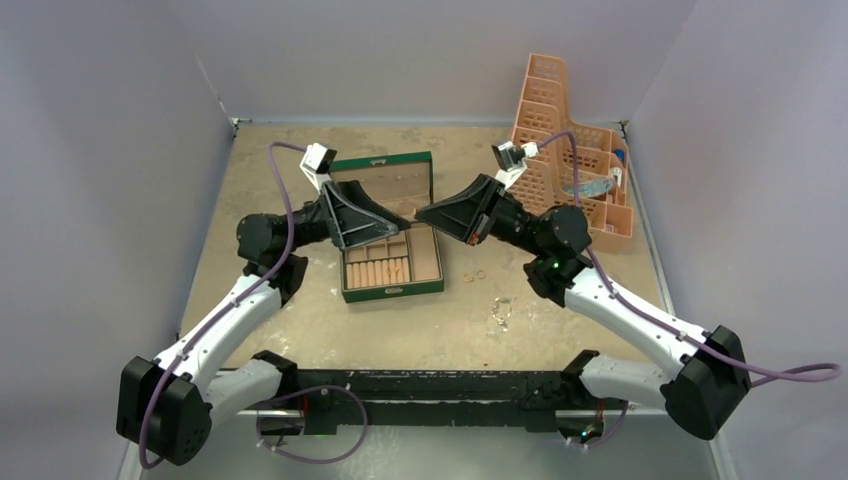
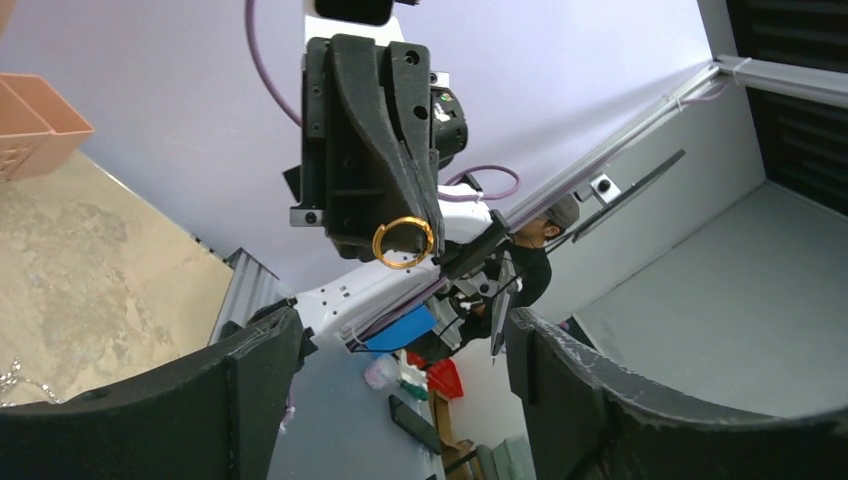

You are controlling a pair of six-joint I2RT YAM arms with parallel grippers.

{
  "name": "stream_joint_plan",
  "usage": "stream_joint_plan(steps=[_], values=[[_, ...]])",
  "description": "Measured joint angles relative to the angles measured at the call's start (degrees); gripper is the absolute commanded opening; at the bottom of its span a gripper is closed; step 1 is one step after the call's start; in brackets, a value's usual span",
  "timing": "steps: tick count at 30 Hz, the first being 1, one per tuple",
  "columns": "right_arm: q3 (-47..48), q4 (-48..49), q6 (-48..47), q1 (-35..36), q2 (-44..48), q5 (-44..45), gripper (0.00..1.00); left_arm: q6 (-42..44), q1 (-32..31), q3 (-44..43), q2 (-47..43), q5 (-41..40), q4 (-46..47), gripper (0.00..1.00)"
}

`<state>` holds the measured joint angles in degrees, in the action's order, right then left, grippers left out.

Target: Organize the mixed jewelry

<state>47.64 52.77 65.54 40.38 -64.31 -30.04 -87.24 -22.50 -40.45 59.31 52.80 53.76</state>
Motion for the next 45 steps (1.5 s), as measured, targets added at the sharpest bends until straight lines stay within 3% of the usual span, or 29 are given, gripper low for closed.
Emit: stream_joint_plan(steps=[13, 24, 39, 44, 45], values=[[-0.1, 7.0, 3.4, 0.0, -4.3, -10.3, 0.00, -4.1, -0.2, 0.0, 4.1, 3.3, 9.3, 0.49], [-0.6, 10.4, 5.5, 0.0, -5.5, -11.7, 0.00, -5.2, -0.8, 0.0, 5.6, 5.6, 14.4, 0.44], [-2.1, 15.3, 9.3, 0.1, -6.8, -12.0, 0.00, -5.4, -1.2, 0.0, 6.4, 6.0, 17.1, 0.00], [-2.3, 15.6, 9.6, 0.1, -6.4, -11.9, 0.00, -5.4, -1.2, 0.0, 6.4, 6.0, 18.1, 0.00], [-2.4, 15.6, 9.6, 0.1, -6.4, -11.7, 0.04, -5.4, -1.2, 0.0, 6.3, 6.0, 18.4, 0.00]])
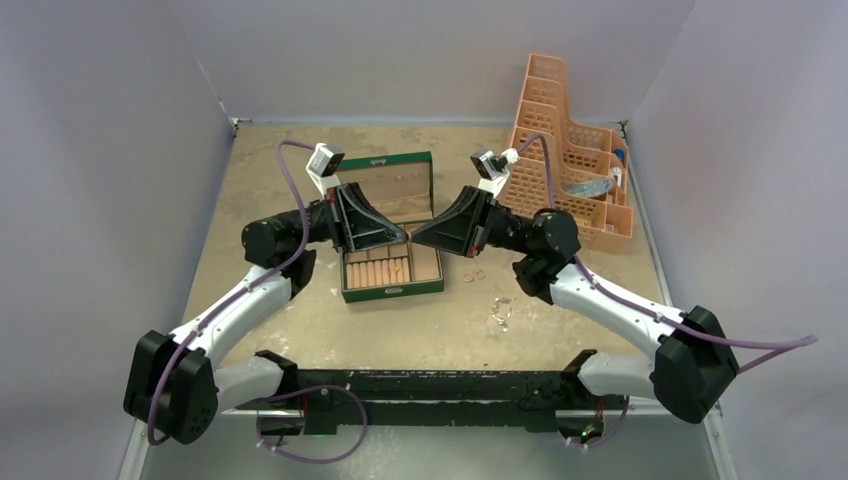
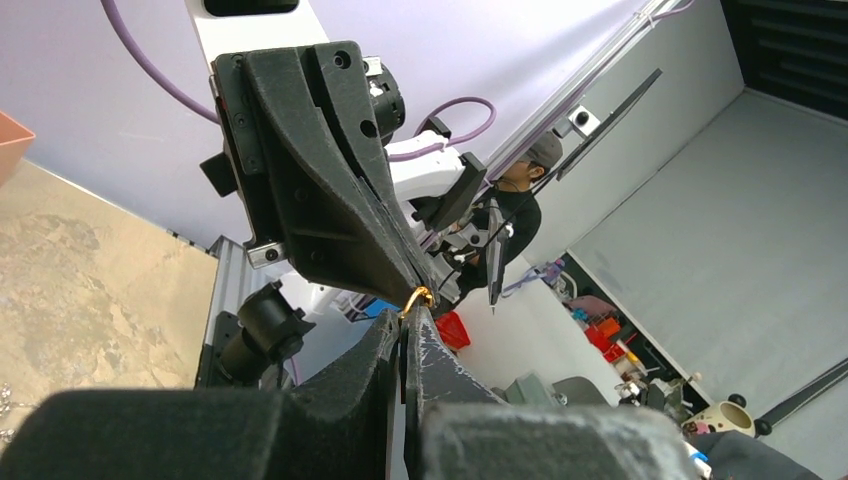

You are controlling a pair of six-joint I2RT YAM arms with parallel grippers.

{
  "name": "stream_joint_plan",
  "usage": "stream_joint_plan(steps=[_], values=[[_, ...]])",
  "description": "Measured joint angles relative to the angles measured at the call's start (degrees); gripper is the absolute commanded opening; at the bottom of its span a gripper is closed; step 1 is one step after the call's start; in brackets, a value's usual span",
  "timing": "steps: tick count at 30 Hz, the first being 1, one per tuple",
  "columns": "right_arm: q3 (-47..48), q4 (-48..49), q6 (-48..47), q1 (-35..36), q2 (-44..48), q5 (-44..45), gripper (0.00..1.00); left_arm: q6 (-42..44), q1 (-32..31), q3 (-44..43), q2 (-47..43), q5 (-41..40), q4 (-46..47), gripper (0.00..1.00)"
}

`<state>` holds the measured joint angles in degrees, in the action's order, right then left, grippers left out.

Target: Organize the mixed jewelry

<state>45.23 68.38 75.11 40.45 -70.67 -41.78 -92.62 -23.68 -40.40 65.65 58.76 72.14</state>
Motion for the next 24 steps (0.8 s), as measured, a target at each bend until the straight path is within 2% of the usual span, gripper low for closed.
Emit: stream_joint_plan(steps=[1, 4, 7, 13, 18, 24], values=[[-0.1, -0.1, 0.0, 0.0, 0.2, 0.1, 0.17, 0.0, 0.0, 0.0, 0.0, 0.0, 0.2, 0.00], [-1.7, -1.2, -0.4, 0.0, 2.0, 1.2, 0.44, 0.5, 0.0, 0.2, -0.8, -0.5, -0.3, 0.00], [-4.2, -5.0, -2.3, 0.0, 5.8, 4.3, 0.55, 2.7, 0.0, 1.7, -3.6, -2.3, -3.5, 0.00], [-4.1, -14.8, -9.6, 0.0, 11.7, 12.9, 0.62, 9.8, 0.0, 2.8, -10.5, -8.3, -15.6, 0.00], [-1.4, -21.9, -13.8, 0.9, 10.5, 16.8, 0.63, 14.3, 0.0, 2.8, -13.4, -12.9, -23.5, 0.00], [1.7, -26.6, -17.2, 4.9, 7.3, 19.9, 0.49, 16.8, 0.0, 2.8, -14.5, -16.8, -30.2, 0.00]])
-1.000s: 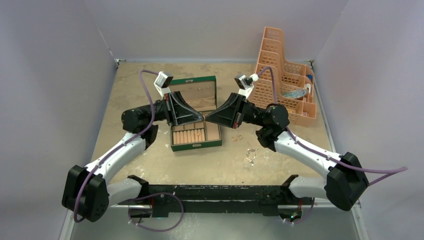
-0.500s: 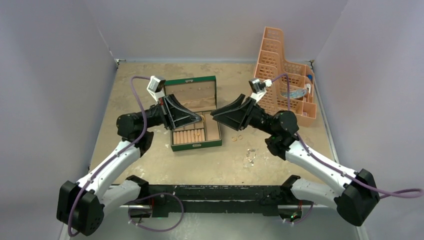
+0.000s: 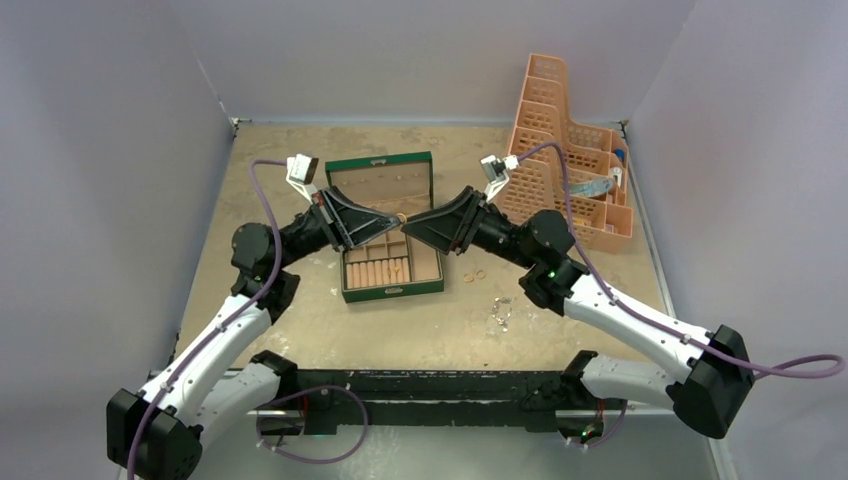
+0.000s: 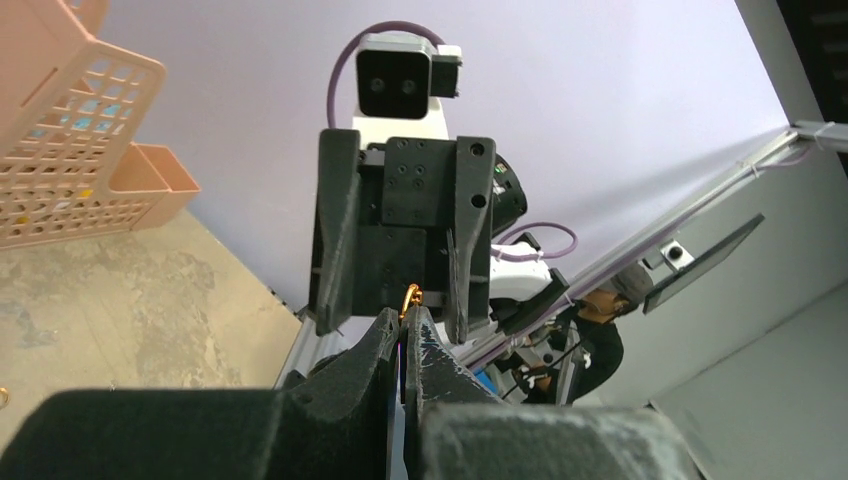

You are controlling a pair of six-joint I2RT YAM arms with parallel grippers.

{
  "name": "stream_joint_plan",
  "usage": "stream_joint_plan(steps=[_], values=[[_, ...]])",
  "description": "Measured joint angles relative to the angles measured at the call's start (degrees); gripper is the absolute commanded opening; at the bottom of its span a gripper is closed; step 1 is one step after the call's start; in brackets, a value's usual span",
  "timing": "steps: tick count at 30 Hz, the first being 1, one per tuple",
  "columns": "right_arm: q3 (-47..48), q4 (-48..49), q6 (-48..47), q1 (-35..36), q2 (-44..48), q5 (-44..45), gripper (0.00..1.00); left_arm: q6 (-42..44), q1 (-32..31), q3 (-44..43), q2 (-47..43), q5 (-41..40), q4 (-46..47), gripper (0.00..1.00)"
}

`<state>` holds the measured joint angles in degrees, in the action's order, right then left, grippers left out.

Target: Organize the mixed jewelry

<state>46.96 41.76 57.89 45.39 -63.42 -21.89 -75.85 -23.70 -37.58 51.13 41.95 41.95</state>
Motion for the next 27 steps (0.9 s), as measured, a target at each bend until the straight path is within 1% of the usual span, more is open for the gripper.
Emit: stream_joint_plan(steps=[3, 5, 8, 10, 12, 15, 17, 22, 25, 27], values=[[0.2, -0.6, -0.4, 0.6, -0.3, 0.5, 0.37, 0.5, 0.0, 0.0, -0.5, -1.6, -2.5, 0.00], [0.4, -1.2, -0.5, 0.7, -0.3, 1.6, 0.31, 0.7, 0.0, 0.0, -1.0, -2.3, -3.9, 0.00], [0.8, -2.3, -0.5, 0.7, -0.4, 2.3, 0.31, 1.0, 0.0, 0.0, -1.6, -3.1, -4.7, 0.00], [1.0, -2.4, -0.5, 0.7, -0.6, 2.6, 0.34, 1.5, 0.0, 0.0, -1.7, -3.3, -5.2, 0.00], [1.1, -2.5, -0.5, 0.7, -0.9, 2.8, 0.41, 1.7, 0.0, 0.0, -1.8, -3.4, -5.6, 0.00], [1.2, -2.6, -0.3, 0.7, -1.4, 2.9, 0.43, 2.1, 0.0, 0.0, -1.8, -3.3, -6.1, 0.00], [1.2, -2.5, -0.3, 0.7, -1.6, 2.9, 0.39, 2.2, 0.0, 0.0, -1.8, -3.3, -6.4, 0.00], [1.4, -2.4, -0.2, 0.7, -1.8, 2.8, 0.21, 2.8, 0.0, 0.0, -1.8, -3.4, -7.5, 0.00], [1.6, -2.4, 0.0, 0.7, -1.8, 2.7, 0.18, 3.2, 0.0, 0.0, -1.8, -3.4, -8.1, 0.00], [1.6, -2.4, 0.0, 0.7, -1.8, 2.6, 0.18, 3.5, 0.0, 0.0, -2.0, -3.5, -8.5, 0.00]])
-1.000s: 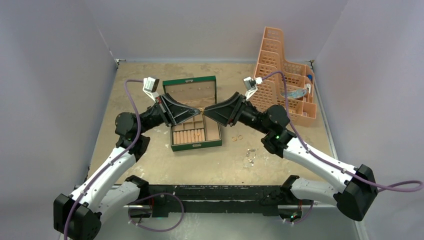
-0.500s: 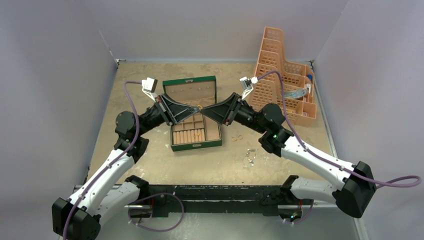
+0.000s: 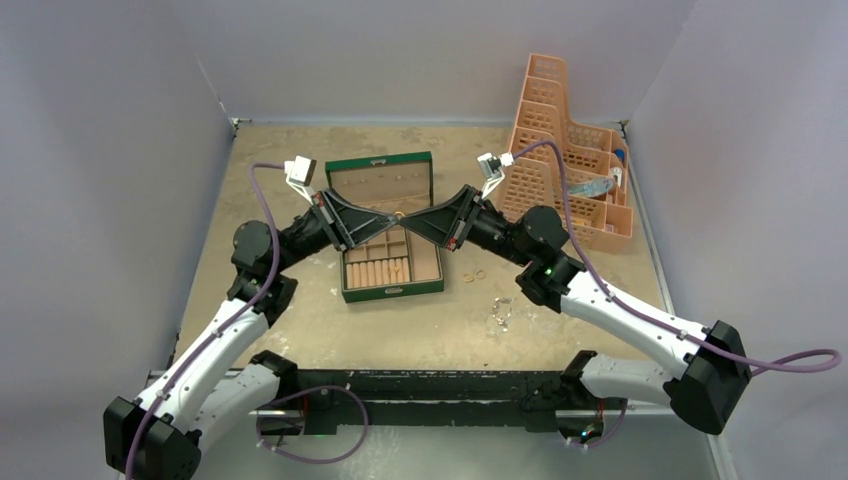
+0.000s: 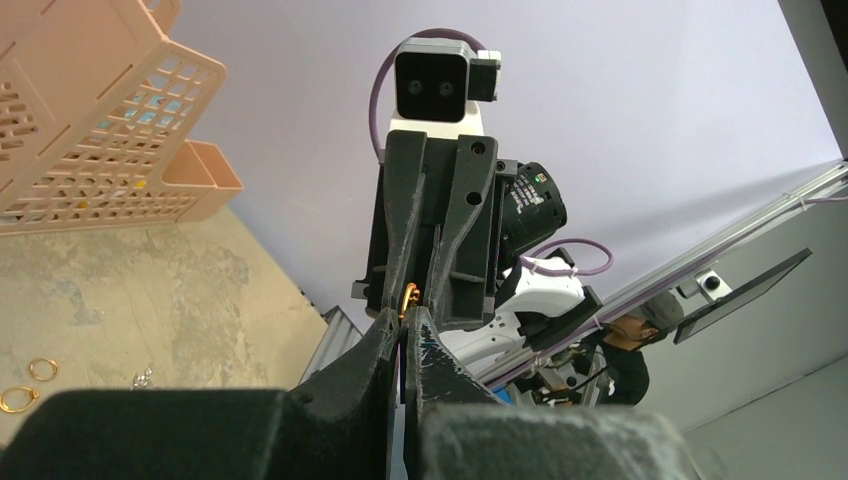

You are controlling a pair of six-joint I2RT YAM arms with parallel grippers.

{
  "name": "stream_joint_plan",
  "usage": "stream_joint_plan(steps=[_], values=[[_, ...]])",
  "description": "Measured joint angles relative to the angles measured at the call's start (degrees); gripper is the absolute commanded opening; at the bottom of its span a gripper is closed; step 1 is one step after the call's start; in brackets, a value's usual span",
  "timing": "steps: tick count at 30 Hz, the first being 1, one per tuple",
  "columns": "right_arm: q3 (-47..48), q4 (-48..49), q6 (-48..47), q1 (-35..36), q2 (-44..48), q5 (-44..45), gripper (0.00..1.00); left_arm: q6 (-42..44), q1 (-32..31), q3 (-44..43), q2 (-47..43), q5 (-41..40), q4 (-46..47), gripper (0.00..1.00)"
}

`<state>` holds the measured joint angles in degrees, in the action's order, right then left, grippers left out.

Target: Organize the mixed jewelry

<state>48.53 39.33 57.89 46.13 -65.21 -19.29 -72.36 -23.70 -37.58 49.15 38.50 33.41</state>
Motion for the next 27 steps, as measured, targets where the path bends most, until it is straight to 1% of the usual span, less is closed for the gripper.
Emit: stream_joint_plan(steps=[5, 9, 11, 13, 17, 20, 21, 23, 24, 25, 27], values=[[0.0, 0.0, 0.1, 0.0, 0.0, -0.2, 0.26, 0.2, 0.0, 0.0, -0.7, 0.0, -1.0, 0.00], [0.0, 0.0, 0.2, 0.0, 0.0, -0.2, 0.25, 0.5, 0.0, 0.0, -1.3, 0.0, -1.6, 0.00], [0.0, 0.0, 0.2, 0.0, -0.1, -0.1, 0.21, 0.7, 0.0, 0.0, -1.5, 0.1, -1.9, 0.00], [0.0, 0.1, 0.3, 0.0, -0.1, -0.1, 0.12, 1.0, 0.0, 0.0, -1.6, 0.1, -2.1, 0.00], [0.0, 0.5, 0.7, 0.0, -0.3, -0.1, 0.00, 1.1, 0.0, 0.0, -1.6, 0.2, -2.6, 0.00], [0.1, 0.6, 0.8, 0.0, -0.7, -0.1, 0.00, 1.2, 0.0, 0.0, -1.6, 0.2, -2.8, 0.00], [0.1, 0.7, 0.8, 0.0, -0.9, -0.1, 0.00, 1.4, 0.0, 0.0, -1.6, 0.2, -2.9, 0.05], [0.1, 0.8, 0.9, 0.0, -1.2, -0.1, 0.00, 1.7, 0.0, 0.0, -1.8, 0.0, -3.3, 0.24], [0.1, 0.5, 0.9, 0.0, -1.2, -0.1, 0.00, 1.9, 0.0, 0.0, -1.9, -0.2, -3.7, 0.38], [0.1, 0.2, 0.8, 0.0, -1.2, 0.0, 0.00, 2.5, 0.0, 0.0, -2.4, -0.5, -4.8, 0.50], [0.1, -1.2, 0.5, 0.0, -1.2, 0.4, 0.00, 4.2, -0.1, 0.0, -4.0, -2.0, -8.4, 0.65]])
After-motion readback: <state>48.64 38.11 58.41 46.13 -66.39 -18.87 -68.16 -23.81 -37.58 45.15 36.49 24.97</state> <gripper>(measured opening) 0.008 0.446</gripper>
